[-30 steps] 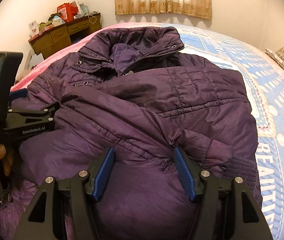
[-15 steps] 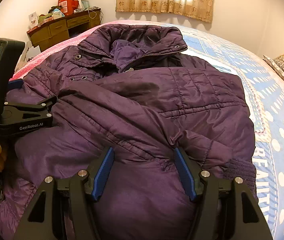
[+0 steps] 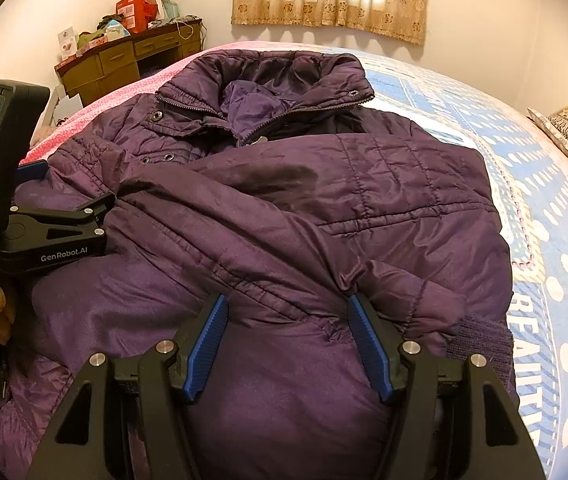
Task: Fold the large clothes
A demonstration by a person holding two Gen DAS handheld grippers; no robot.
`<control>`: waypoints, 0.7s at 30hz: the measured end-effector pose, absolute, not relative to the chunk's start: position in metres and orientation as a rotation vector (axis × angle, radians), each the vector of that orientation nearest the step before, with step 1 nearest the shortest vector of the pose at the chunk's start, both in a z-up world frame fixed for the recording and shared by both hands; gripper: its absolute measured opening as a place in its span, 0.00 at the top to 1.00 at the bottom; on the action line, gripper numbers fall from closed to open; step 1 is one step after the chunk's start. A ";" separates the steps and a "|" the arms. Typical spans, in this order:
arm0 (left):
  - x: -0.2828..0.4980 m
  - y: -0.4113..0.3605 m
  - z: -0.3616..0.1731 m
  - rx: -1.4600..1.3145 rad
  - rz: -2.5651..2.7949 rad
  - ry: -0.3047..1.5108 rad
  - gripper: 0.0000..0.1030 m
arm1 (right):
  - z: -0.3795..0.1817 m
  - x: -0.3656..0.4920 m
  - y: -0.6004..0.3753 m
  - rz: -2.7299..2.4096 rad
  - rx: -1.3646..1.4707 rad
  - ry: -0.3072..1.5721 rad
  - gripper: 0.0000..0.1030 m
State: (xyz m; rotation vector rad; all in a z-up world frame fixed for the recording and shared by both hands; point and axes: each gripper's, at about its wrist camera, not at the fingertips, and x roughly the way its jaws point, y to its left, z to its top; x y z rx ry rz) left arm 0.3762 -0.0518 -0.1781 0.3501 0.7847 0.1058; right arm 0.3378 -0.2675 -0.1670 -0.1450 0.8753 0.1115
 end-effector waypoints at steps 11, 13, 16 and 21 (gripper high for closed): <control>0.376 -0.053 -0.179 0.355 0.109 0.783 0.00 | -0.167 0.338 -0.267 0.104 -0.160 0.875 0.38; 0.376 -0.053 -0.179 0.359 0.111 0.781 0.00 | -0.167 0.338 -0.266 0.103 -0.163 0.874 0.38; 0.376 -0.053 -0.178 0.358 0.111 0.781 0.00 | -0.167 0.337 -0.265 0.101 -0.168 0.873 0.38; 0.376 -0.054 -0.179 0.359 0.112 0.780 0.00 | -0.168 0.338 -0.265 0.102 -0.168 0.873 0.38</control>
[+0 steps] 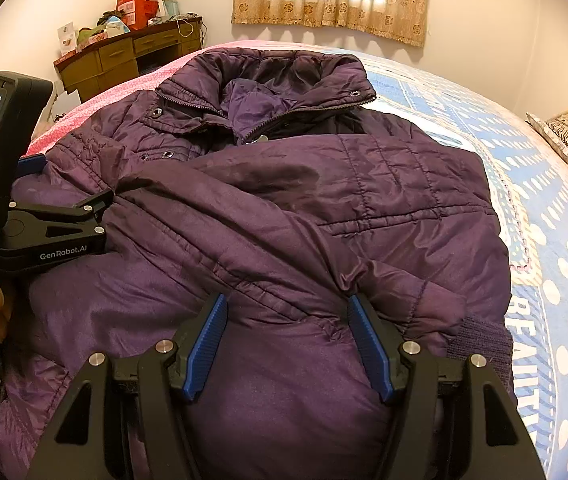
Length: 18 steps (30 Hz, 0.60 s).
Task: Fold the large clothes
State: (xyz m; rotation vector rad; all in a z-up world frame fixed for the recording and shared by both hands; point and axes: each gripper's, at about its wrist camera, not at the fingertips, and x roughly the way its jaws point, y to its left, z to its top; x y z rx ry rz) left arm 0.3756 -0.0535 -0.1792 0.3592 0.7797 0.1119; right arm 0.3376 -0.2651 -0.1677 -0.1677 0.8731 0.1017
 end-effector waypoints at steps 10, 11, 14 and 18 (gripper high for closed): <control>0.376 -0.054 -0.180 0.361 0.114 0.777 0.00 | -0.168 0.337 -0.265 0.103 -0.166 0.872 0.38; 0.376 -0.054 -0.180 0.361 0.114 0.777 0.00 | -0.168 0.337 -0.265 0.104 -0.166 0.873 0.38; 0.376 -0.053 -0.179 0.365 0.117 0.774 0.00 | -0.168 0.337 -0.265 0.103 -0.169 0.873 0.38; 0.373 -0.048 -0.171 0.344 0.098 0.772 0.00 | -0.159 0.336 -0.271 0.151 -0.144 0.888 0.37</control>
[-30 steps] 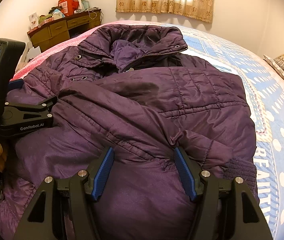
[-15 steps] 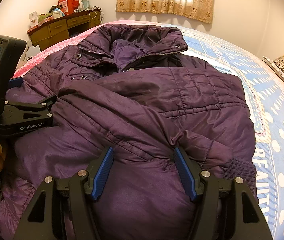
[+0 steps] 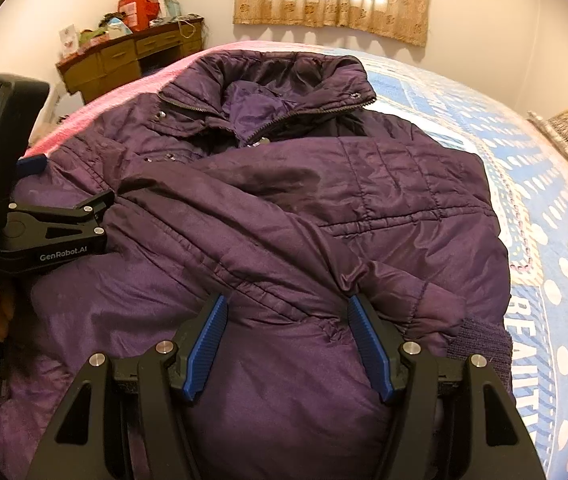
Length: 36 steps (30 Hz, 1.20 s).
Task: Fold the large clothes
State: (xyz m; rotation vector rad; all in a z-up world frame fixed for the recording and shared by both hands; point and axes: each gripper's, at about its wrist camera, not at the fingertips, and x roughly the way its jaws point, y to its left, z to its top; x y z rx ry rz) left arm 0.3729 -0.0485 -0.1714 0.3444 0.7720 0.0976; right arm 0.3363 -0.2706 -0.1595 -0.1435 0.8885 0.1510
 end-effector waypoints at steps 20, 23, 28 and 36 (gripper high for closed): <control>0.513 0.001 -0.097 0.051 -0.183 0.738 0.00 | -0.070 0.505 -0.317 0.240 0.002 0.790 0.32; 0.542 -0.004 -0.108 0.042 -0.201 0.777 0.00 | -0.075 0.543 -0.310 0.259 0.005 0.845 0.32; 0.559 -0.028 -0.125 0.060 -0.230 0.833 0.00 | -0.093 0.589 -0.309 0.275 0.018 0.935 0.32; 0.571 -0.046 -0.128 0.146 -0.235 0.811 0.15 | -0.110 0.610 -0.294 0.323 -0.090 0.990 0.77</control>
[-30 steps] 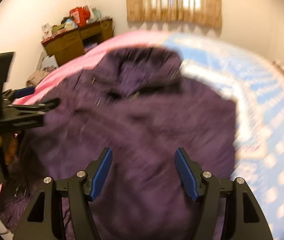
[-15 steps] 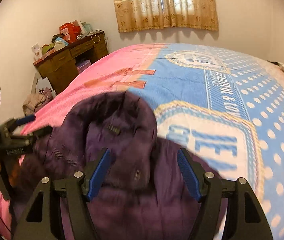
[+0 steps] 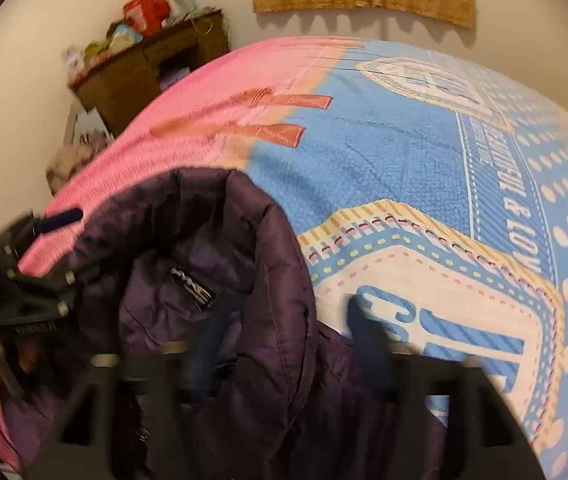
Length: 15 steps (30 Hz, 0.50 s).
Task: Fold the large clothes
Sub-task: 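Grasp the jacket hem with both tools and lift it toward the collar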
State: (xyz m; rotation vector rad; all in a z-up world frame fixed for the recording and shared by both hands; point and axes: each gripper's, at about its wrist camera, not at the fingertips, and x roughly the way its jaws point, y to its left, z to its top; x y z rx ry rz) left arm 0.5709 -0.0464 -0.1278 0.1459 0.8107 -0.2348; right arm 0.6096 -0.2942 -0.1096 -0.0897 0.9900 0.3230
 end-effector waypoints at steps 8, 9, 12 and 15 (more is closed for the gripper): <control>0.545 -0.046 -0.108 0.245 -0.368 0.715 0.86 | -0.096 0.580 -0.298 0.293 -0.219 0.902 0.88; 0.541 -0.045 -0.105 0.264 -0.375 0.697 0.87 | -0.095 0.575 -0.301 0.286 -0.224 0.891 0.88; 0.520 -0.039 -0.099 0.325 -0.410 0.624 0.87 | -0.097 0.565 -0.309 0.270 -0.234 0.876 0.89; 0.497 -0.031 -0.104 0.372 -0.439 0.575 0.88 | -0.103 0.550 -0.318 0.259 -0.239 0.861 0.89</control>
